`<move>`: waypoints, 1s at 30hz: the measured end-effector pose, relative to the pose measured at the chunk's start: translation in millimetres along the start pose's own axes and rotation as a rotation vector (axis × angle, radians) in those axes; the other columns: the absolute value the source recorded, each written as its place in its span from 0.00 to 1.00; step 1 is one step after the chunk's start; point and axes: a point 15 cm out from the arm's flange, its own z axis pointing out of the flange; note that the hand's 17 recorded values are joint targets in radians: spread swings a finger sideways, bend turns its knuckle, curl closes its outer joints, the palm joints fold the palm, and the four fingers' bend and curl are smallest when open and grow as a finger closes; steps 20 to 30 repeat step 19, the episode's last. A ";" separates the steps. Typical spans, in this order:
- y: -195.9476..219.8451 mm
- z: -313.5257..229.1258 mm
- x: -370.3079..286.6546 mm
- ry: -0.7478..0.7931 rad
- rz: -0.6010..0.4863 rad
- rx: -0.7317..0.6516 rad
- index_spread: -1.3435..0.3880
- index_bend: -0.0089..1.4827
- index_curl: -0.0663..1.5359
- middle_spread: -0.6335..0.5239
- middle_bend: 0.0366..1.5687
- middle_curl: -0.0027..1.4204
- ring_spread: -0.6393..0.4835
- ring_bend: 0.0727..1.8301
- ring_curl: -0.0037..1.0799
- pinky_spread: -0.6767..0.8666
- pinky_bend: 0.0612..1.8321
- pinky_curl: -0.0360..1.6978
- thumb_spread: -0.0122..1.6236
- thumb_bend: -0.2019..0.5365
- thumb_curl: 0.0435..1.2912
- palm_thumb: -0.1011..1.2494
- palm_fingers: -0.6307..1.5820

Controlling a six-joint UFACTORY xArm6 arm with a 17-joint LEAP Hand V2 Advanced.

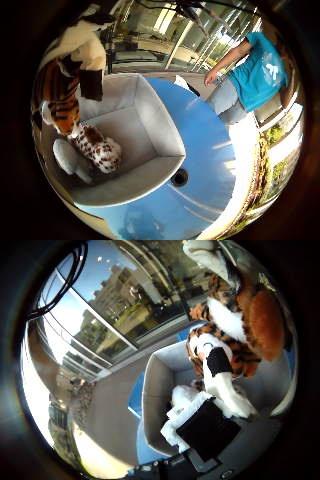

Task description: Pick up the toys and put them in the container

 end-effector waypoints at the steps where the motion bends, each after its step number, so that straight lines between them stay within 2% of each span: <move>1: 2.0 -5.8 1.0 -0.001 -0.007 -0.011 0.29 0.08 0.72 0.53 0.26 0.39 0.75 0.46 0.40 0.68 0.69 0.40 0.66 0.21 0.53 0.53 0.20; 4: 6.0 -32.3 1.7 -0.007 -0.014 -0.033 0.36 0.06 0.62 0.56 0.18 0.34 0.79 0.40 0.34 0.71 0.65 0.36 0.67 0.22 0.49 0.52 0.23; 8: 14.2 -80.8 8.7 -0.010 -0.008 -0.066 0.42 0.08 0.52 0.57 0.14 0.31 0.81 0.36 0.31 0.74 0.60 0.33 0.67 0.23 0.44 0.53 0.25; 15: 48.6 -177.2 7.0 -0.027 -0.023 -0.150 0.48 0.11 0.42 0.58 0.11 0.28 0.81 0.31 0.28 0.75 0.52 0.28 0.67 0.23 0.40 0.53 0.28; 19: 65.7 -245.0 7.1 -0.017 -0.037 -0.141 0.50 0.13 0.38 0.58 0.10 0.27 0.81 0.28 0.27 0.75 0.47 0.26 0.68 0.23 0.38 0.54 0.29; 30: 65.7 -245.0 7.1 -0.017 -0.037 -0.141 0.50 0.13 0.38 0.58 0.10 0.27 0.81 0.28 0.27 0.75 0.47 0.26 0.68 0.23 0.38 0.54 0.29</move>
